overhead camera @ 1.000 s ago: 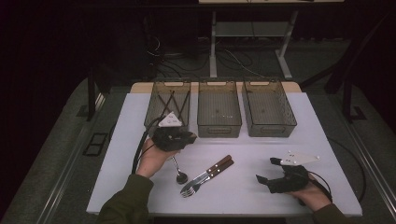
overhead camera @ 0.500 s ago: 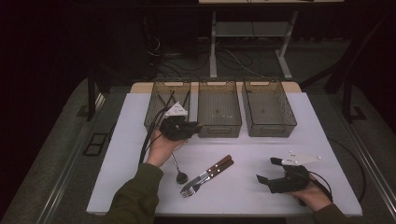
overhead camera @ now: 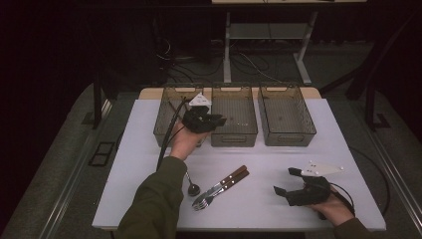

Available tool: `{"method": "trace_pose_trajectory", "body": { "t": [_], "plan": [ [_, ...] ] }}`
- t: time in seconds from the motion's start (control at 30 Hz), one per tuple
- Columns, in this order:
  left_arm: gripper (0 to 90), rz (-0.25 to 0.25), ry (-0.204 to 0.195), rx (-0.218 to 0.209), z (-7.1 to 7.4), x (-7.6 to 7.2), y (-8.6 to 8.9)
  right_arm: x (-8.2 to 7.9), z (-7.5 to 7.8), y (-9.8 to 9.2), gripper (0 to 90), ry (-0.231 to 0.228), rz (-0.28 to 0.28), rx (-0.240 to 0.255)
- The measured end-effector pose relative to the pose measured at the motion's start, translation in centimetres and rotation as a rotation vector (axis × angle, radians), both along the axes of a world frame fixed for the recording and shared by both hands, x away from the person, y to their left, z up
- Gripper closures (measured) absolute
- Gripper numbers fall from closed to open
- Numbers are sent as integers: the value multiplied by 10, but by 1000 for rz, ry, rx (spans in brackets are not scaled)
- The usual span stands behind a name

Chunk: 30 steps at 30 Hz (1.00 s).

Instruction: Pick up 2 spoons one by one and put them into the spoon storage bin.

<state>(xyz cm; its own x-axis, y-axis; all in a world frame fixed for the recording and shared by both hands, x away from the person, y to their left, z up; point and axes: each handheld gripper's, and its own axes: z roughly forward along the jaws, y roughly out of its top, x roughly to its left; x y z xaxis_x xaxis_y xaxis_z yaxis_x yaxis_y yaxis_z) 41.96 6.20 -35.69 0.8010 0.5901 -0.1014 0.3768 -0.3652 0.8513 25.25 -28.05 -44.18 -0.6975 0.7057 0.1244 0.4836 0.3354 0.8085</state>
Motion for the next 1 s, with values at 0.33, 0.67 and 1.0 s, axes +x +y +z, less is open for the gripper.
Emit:
{"method": "trace_pose_trajectory", "body": {
  "t": [0.33,0.67,1.0],
  "plan": [
    [740,2,0,0,0,24,-20,0,0,0,113,1,-2,2],
    [739,31,5,-44,-1,42,-35,0,0,-1,113,-1,-6,2],
    [738,54,11,-24,-13,53,-47,0,0,-1,113,-4,-5,2]
  ]
}}
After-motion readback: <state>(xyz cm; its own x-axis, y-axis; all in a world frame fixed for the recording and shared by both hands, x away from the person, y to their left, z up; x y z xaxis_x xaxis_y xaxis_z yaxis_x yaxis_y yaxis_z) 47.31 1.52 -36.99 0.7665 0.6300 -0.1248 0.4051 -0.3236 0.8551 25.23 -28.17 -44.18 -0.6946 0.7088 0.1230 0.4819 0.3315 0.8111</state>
